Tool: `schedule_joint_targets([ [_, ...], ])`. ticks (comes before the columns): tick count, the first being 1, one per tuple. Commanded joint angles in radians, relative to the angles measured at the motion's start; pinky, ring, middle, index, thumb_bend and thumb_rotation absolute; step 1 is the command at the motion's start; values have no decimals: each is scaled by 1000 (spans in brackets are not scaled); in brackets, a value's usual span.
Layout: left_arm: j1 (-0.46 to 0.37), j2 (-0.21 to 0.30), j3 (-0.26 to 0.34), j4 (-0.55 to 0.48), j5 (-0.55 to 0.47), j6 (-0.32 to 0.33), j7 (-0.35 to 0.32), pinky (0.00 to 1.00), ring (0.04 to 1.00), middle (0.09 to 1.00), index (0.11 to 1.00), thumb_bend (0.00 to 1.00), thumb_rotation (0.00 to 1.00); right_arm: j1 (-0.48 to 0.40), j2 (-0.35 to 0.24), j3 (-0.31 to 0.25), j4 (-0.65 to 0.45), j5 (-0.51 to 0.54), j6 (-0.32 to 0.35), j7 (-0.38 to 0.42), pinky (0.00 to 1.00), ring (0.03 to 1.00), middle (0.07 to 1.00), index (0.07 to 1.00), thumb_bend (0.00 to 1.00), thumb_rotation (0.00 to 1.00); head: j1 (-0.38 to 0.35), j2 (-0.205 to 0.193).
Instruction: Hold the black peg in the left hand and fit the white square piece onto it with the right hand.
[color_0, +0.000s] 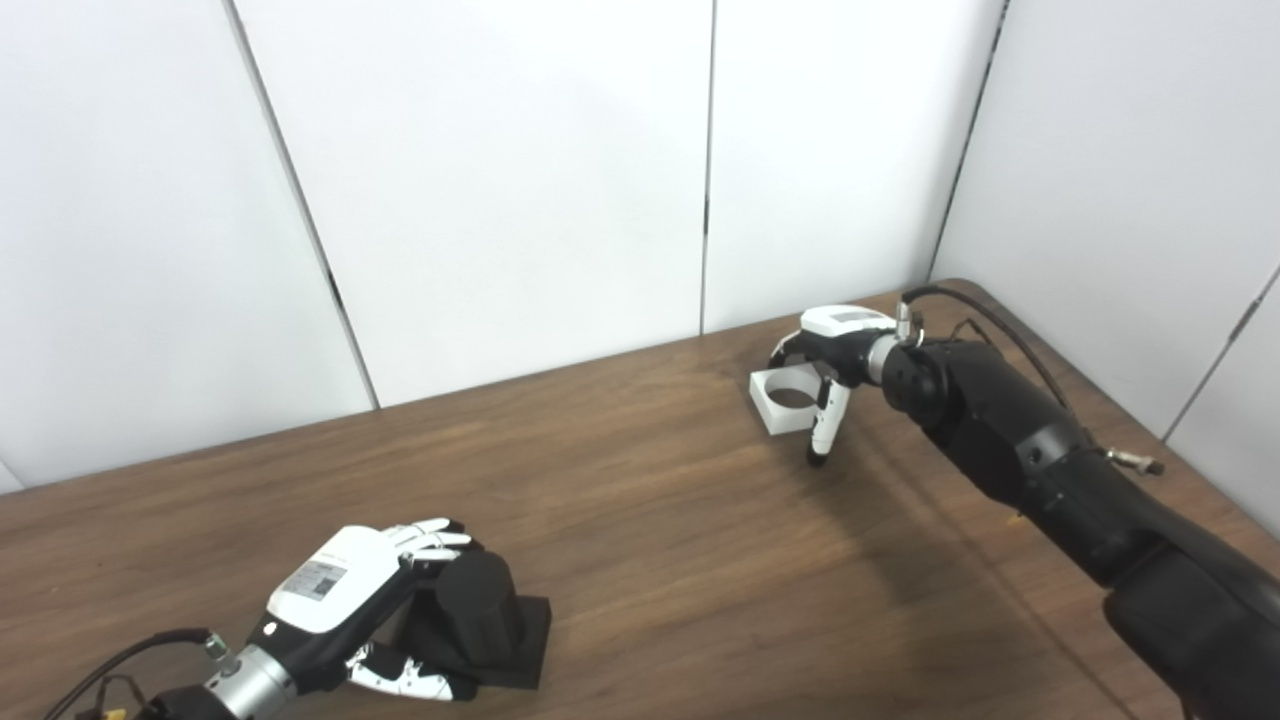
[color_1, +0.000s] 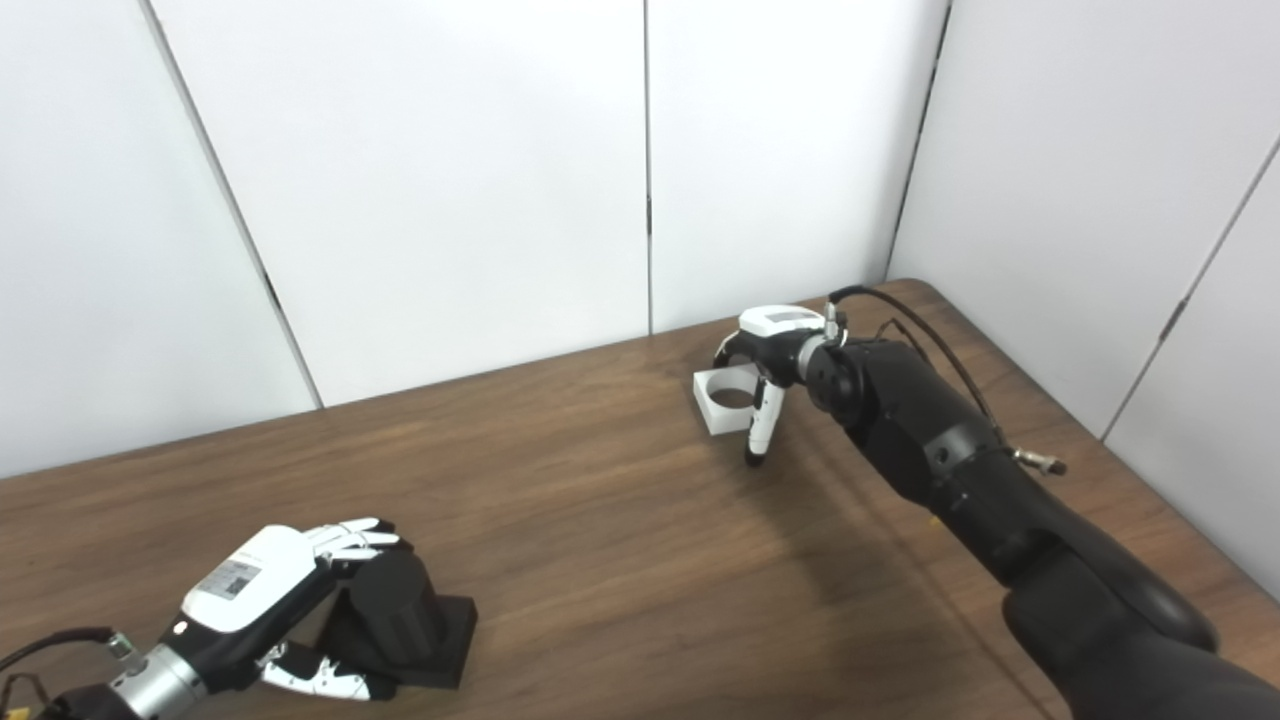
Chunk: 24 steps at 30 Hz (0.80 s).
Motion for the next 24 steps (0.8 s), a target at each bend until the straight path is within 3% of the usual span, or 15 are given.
schedule_joint_targets([
  [1,51,42,-32,12,67,3,-99,813,886,821,488,524,58,-57,-5,12,7,-29,-22,-41,713,861,900,707,731,157,2,4],
  [10,60,37,-21,1,74,5,-112,820,886,822,488,524,60,-80,-2,43,55,-34,-42,-43,723,855,881,638,707,170,5,15],
  [11,61,36,-20,-2,75,8,-115,823,889,826,488,524,60,-81,-2,45,59,-33,-46,-44,715,854,874,553,594,156,5,15],
  [14,63,36,-18,0,68,0,-112,821,887,823,488,524,59,-82,1,48,84,-34,-74,-65,695,835,840,500,525,148,7,17],
  [24,67,38,-11,-3,62,0,-117,820,888,824,488,524,60,-68,0,44,82,-42,-102,-105,682,793,777,486,516,141,11,23],
])
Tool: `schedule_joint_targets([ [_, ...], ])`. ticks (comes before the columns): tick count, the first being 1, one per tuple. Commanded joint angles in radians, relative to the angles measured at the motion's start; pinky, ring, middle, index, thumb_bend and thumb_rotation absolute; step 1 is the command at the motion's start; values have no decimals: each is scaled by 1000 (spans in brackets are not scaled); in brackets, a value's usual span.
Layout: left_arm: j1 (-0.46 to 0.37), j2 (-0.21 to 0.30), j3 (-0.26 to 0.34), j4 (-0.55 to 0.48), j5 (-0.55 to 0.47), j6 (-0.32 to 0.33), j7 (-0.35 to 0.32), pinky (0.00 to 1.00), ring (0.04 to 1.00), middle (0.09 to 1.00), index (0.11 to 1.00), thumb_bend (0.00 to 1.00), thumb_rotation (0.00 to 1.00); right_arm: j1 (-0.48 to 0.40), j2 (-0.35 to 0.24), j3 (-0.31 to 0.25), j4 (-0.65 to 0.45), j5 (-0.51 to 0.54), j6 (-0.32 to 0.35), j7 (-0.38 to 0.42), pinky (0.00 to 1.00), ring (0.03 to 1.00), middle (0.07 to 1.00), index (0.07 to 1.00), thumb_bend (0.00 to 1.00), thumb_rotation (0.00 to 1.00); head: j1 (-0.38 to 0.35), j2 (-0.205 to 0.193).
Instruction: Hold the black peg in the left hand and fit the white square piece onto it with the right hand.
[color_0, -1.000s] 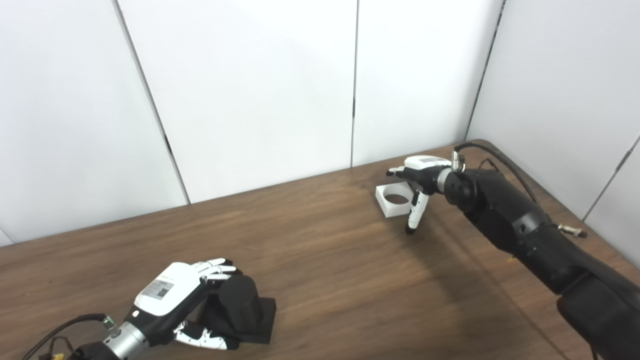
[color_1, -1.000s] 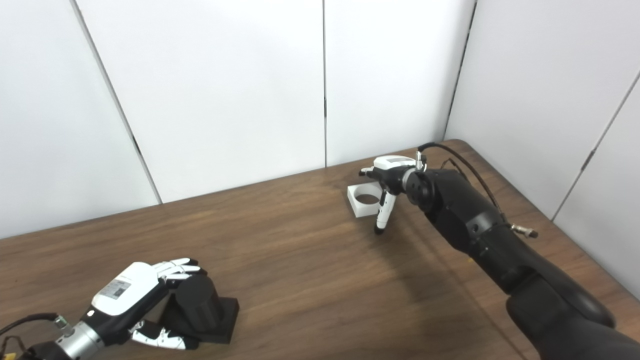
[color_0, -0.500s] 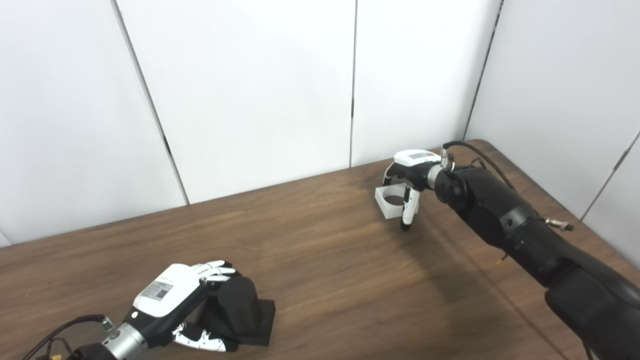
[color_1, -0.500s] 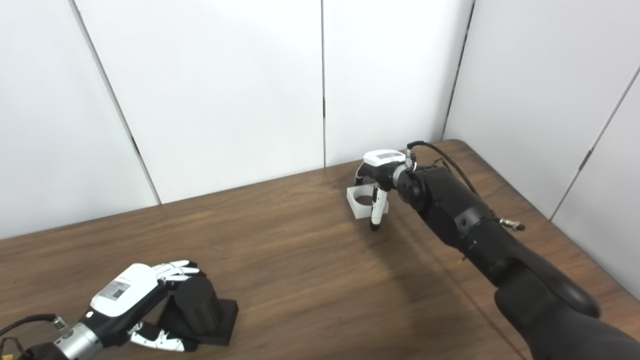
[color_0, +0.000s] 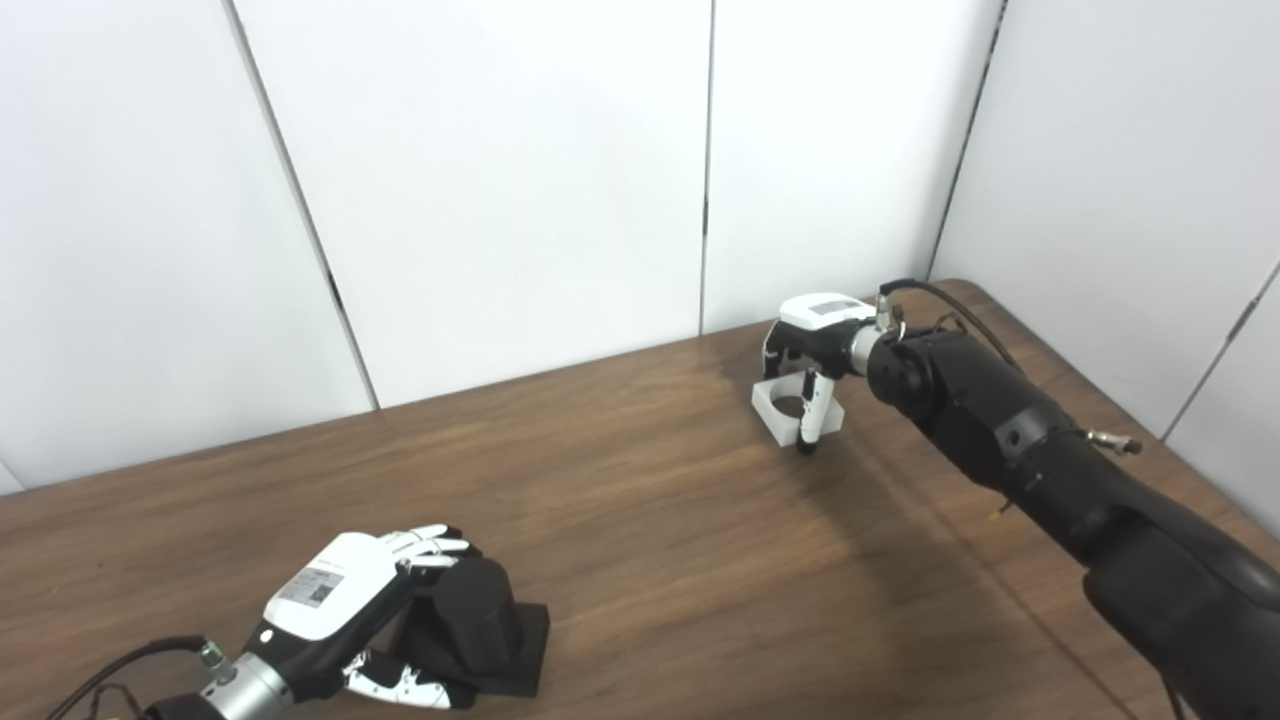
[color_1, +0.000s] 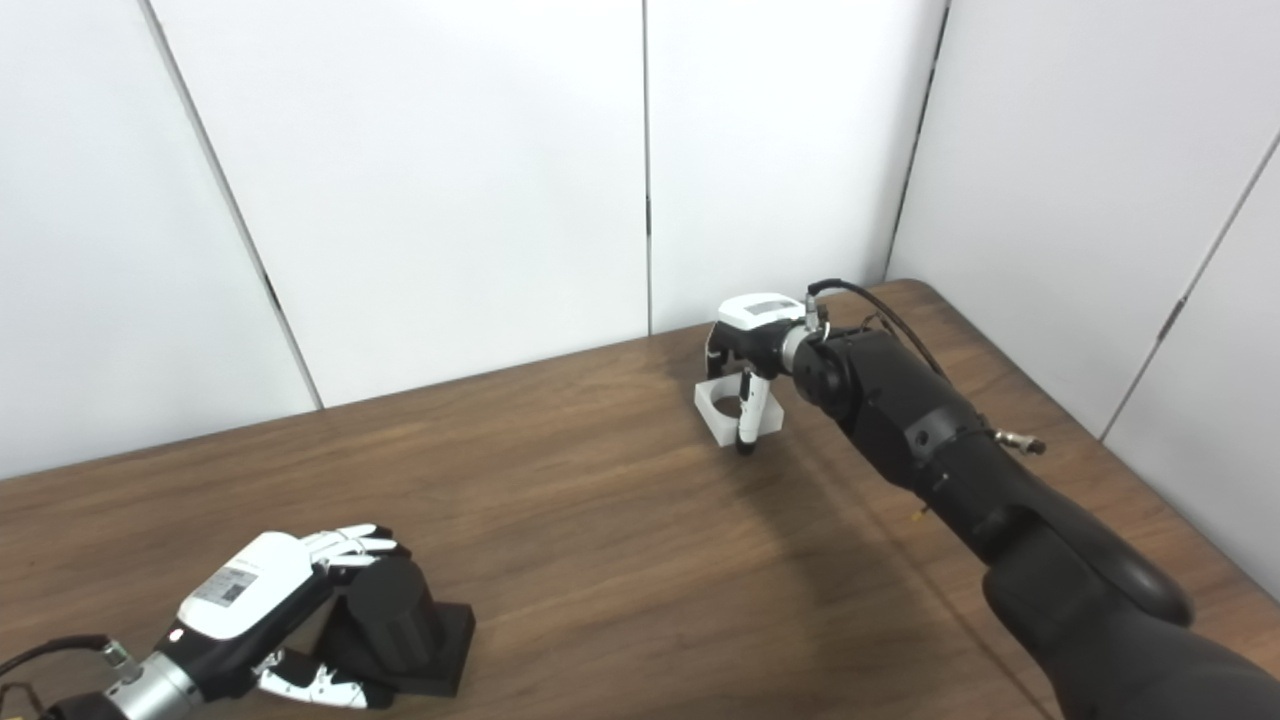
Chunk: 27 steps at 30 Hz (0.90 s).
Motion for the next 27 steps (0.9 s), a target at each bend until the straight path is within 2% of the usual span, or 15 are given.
schedule_joint_targets([
  [1,45,37,-34,21,64,-2,-90,820,889,824,488,524,60,-19,-7,1,-4,-22,-9,-44,682,791,772,484,517,139,-1,2],
  [7,45,38,-32,18,67,-1,-92,820,890,824,488,524,59,-3,-10,-12,-17,-17,-16,-81,682,796,759,480,518,129,-1,4],
  [12,43,37,-28,15,66,6,-106,825,893,827,488,524,60,14,-21,-26,-45,-16,-46,-122,710,801,758,479,518,128,5,12],
  [19,42,35,-19,16,61,5,-103,827,891,825,488,524,60,49,-25,-71,-102,14,-127,-191,687,790,747,480,518,130,20,24],
  [23,40,34,-16,21,61,6,-104,828,893,827,488,524,60,62,-24,-95,-151,29,-142,-193,689,782,734,479,518,131,39,35],
  [27,36,28,-15,21,63,8,-104,839,899,832,488,524,60,70,-28,-108,-203,39,-140,-175,707,786,731,479,518,132,90,54],
])
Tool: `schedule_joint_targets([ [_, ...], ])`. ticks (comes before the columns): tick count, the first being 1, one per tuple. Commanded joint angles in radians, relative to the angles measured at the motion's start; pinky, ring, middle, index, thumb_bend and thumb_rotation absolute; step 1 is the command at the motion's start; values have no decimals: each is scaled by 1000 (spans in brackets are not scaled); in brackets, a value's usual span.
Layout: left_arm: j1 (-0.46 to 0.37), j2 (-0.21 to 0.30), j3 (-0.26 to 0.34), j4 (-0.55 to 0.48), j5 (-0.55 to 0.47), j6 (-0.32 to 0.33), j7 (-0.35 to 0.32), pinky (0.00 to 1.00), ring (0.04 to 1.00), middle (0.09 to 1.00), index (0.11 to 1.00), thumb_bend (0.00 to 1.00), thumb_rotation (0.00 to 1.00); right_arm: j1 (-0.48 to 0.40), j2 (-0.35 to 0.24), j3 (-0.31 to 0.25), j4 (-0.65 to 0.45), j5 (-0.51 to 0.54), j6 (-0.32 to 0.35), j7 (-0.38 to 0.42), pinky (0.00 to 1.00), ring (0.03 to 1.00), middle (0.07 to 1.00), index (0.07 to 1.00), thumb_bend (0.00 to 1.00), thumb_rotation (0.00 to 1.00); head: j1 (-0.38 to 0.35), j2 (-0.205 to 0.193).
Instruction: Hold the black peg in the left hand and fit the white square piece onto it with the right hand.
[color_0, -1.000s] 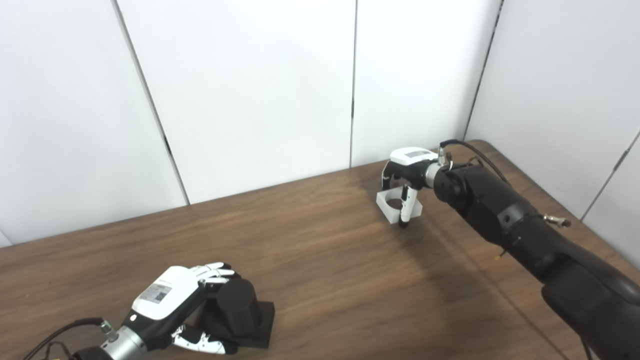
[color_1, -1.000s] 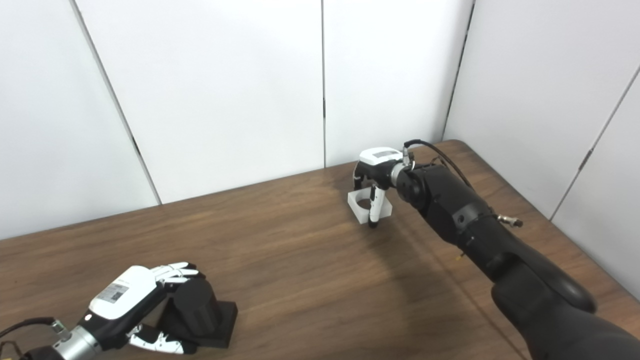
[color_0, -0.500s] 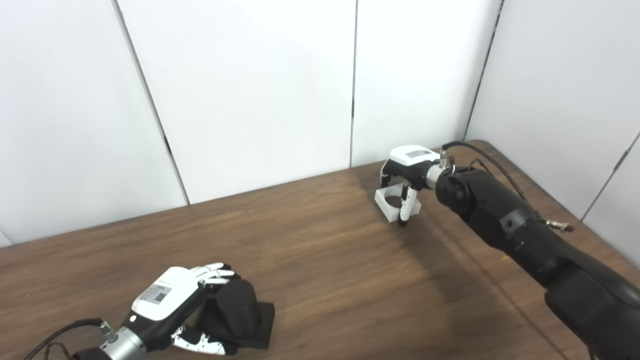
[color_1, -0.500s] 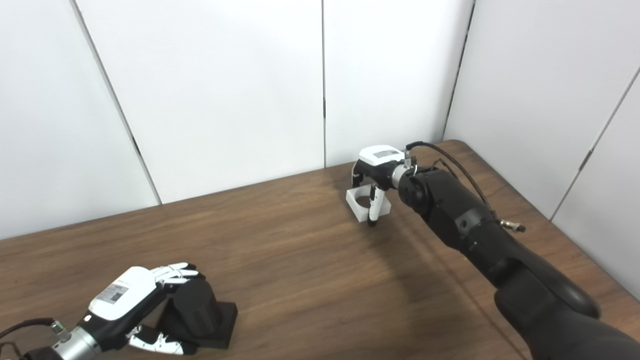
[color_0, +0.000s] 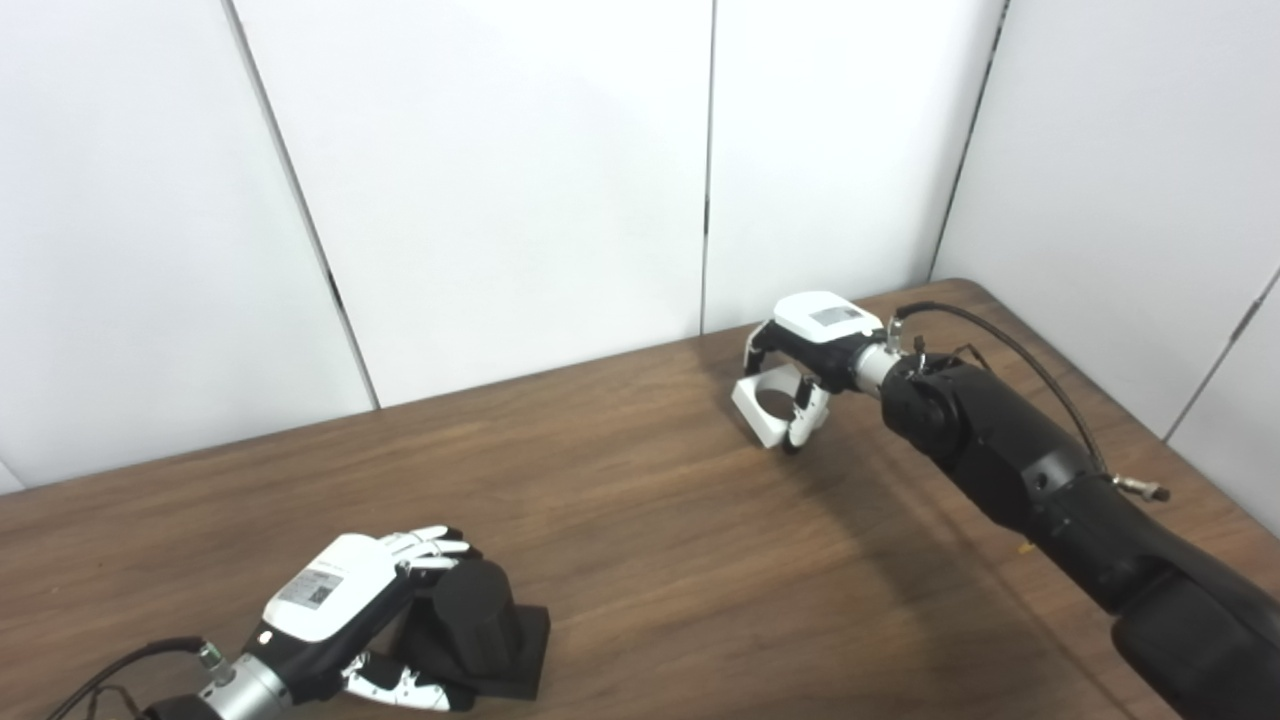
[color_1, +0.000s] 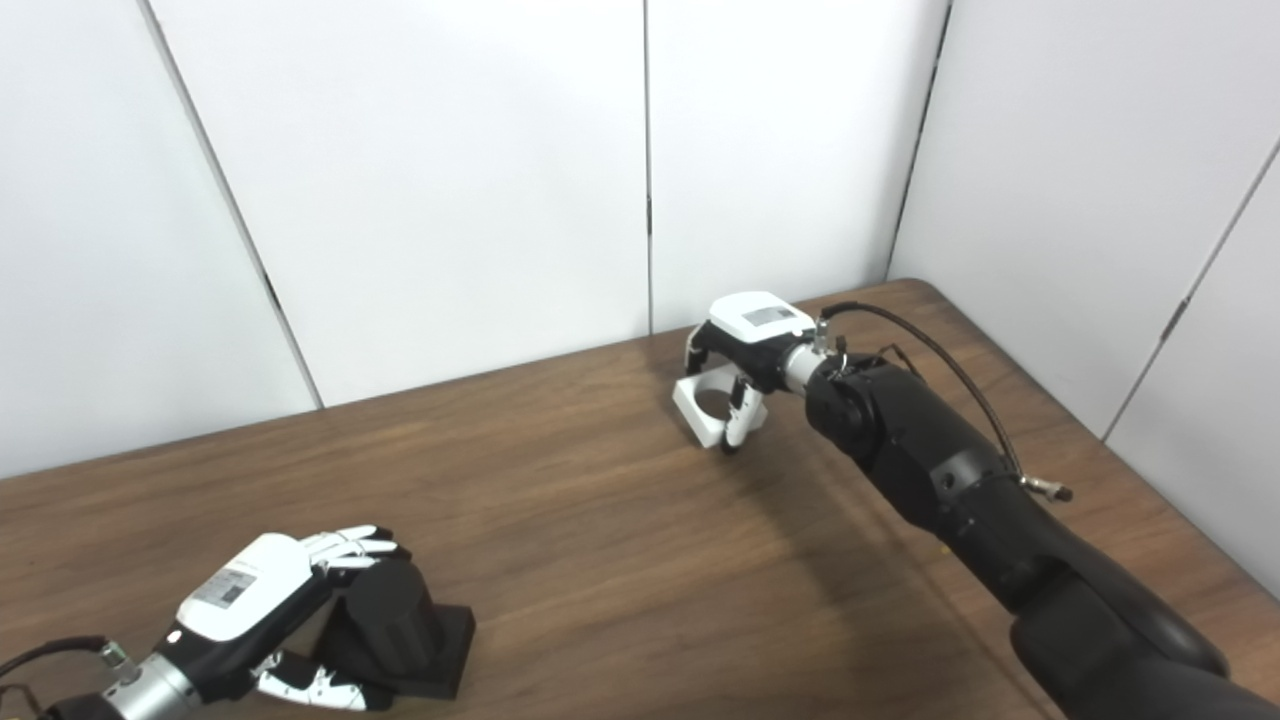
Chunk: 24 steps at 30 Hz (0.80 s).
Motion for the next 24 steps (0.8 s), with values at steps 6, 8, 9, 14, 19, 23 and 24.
schedule_joint_targets([
  [6,29,17,-28,17,69,27,-100,846,906,840,488,525,63,-27,-31,-33,-124,19,-51,0,689,779,731,479,518,131,68,30],
  [8,27,13,-28,14,70,34,-110,858,916,850,489,525,64,-25,-30,-32,-149,24,-66,7,673,767,727,479,519,131,77,35],
  [9,25,12,-28,13,71,40,-116,860,919,852,489,525,64,-24,-26,-35,-166,30,-66,16,672,765,727,480,519,131,88,41],
  [14,18,4,-29,13,71,58,-134,876,933,862,489,525,66,-29,-16,-31,-214,46,-94,39,681,775,729,480,517,132,129,54],
  [19,13,-6,-26,9,68,78,-154,879,940,866,490,524,67,-35,-1,-29,-273,43,-88,82,687,782,735,480,518,133,180,67],
  [23,7,-18,-29,8,78,90,-164,889,947,870,490,524,68,-32,12,-35,-322,55,-103,107,667,776,733,479,520,131,230,76],
  [24,5,-21,-31,7,82,97,-170,892,950,873,490,524,69,-31,15,-36,-329,61,-113,109,658,772,730,479,521,130,250,79],
])
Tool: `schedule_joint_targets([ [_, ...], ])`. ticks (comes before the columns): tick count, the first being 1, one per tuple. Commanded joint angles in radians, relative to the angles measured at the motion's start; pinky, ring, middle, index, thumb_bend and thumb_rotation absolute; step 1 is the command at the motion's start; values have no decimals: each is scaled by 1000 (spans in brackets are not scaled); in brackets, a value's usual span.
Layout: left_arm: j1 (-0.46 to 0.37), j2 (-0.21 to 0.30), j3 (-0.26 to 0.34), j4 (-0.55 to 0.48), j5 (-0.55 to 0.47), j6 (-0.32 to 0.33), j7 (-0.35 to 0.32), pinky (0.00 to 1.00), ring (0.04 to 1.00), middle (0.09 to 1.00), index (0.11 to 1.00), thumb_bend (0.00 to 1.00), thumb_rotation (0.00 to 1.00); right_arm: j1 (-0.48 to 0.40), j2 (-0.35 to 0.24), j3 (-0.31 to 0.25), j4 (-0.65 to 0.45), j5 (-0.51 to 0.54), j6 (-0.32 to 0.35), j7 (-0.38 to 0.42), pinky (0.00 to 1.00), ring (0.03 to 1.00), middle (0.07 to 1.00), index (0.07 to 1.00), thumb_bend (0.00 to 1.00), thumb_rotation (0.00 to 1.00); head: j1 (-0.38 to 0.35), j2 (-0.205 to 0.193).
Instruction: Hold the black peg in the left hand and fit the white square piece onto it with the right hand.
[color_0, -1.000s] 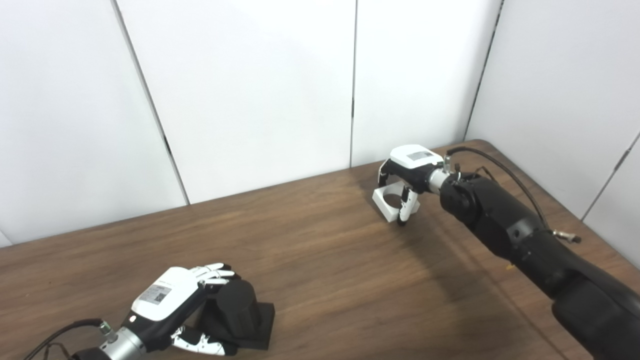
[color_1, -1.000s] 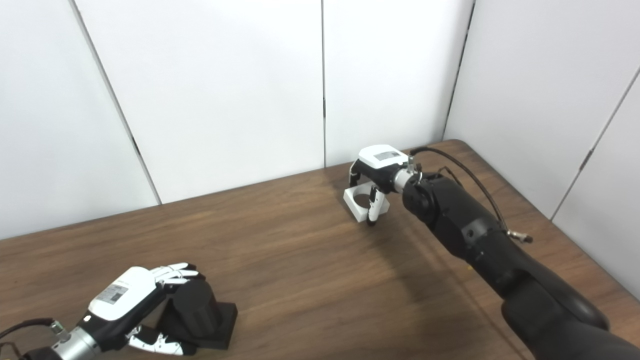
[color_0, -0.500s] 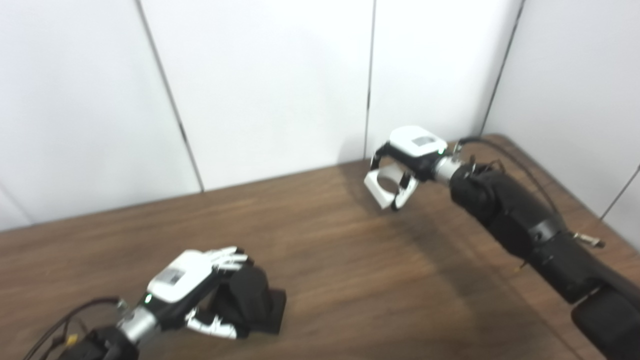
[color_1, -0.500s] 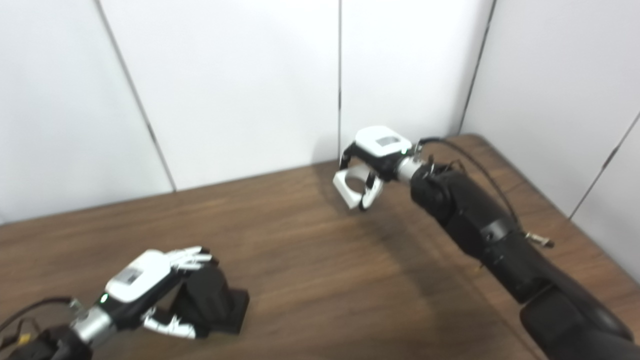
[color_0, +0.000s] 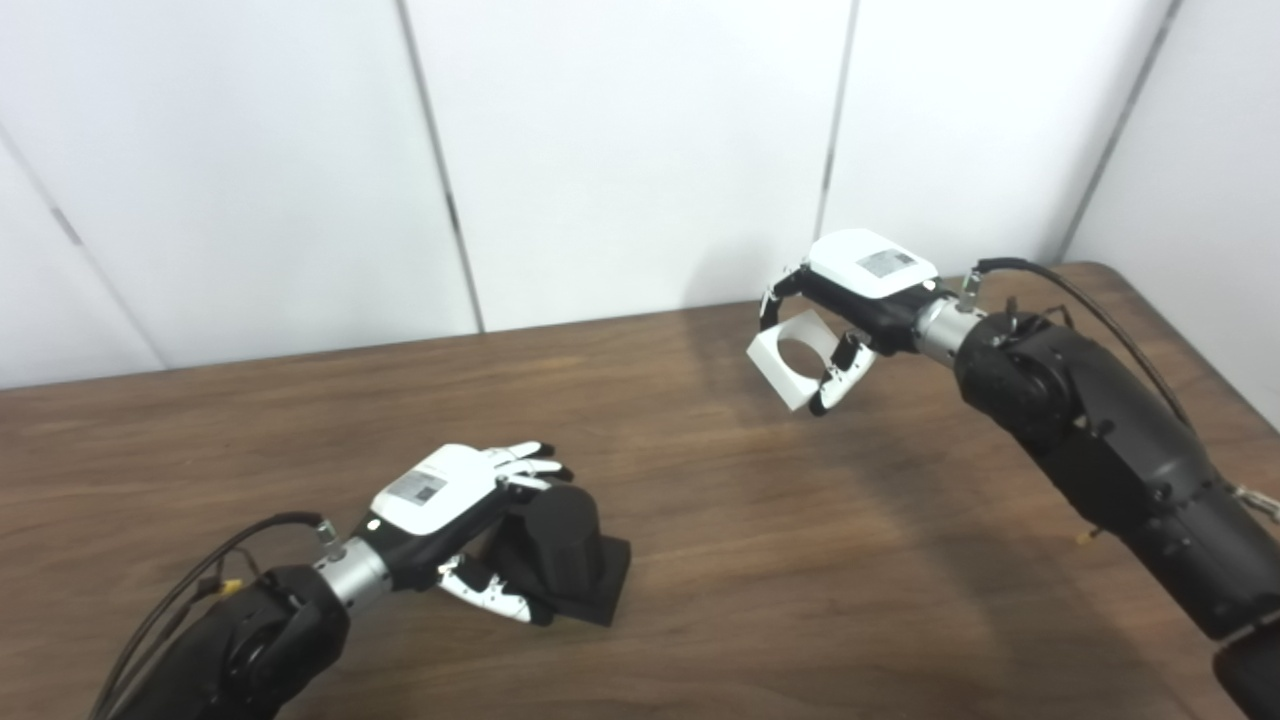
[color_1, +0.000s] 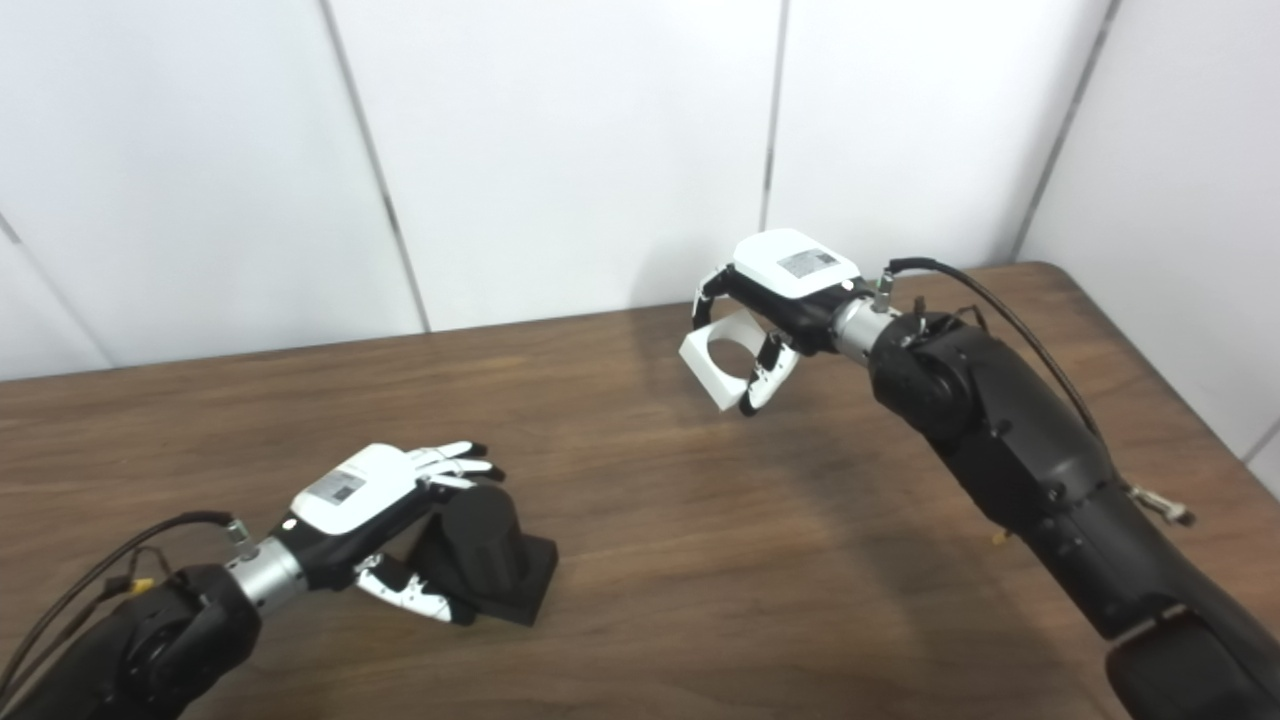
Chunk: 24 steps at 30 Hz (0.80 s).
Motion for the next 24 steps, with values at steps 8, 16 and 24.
schedule_joint_targets([
  [8,14,-23,-44,26,94,50,-91,896,946,877,490,524,70,-48,0,-33,-105,76,-77,32,616,749,719,477,520,128,84,9],
  [16,5,-38,-49,32,102,59,-92,898,947,874,490,524,71,-64,25,-28,-208,130,-63,127,615,756,723,477,520,130,118,9],
  [24,0,-44,-54,35,109,64,-91,895,946,874,490,523,74,-73,69,-25,-269,154,-60,186,615,763,726,477,520,132,124,8],
])
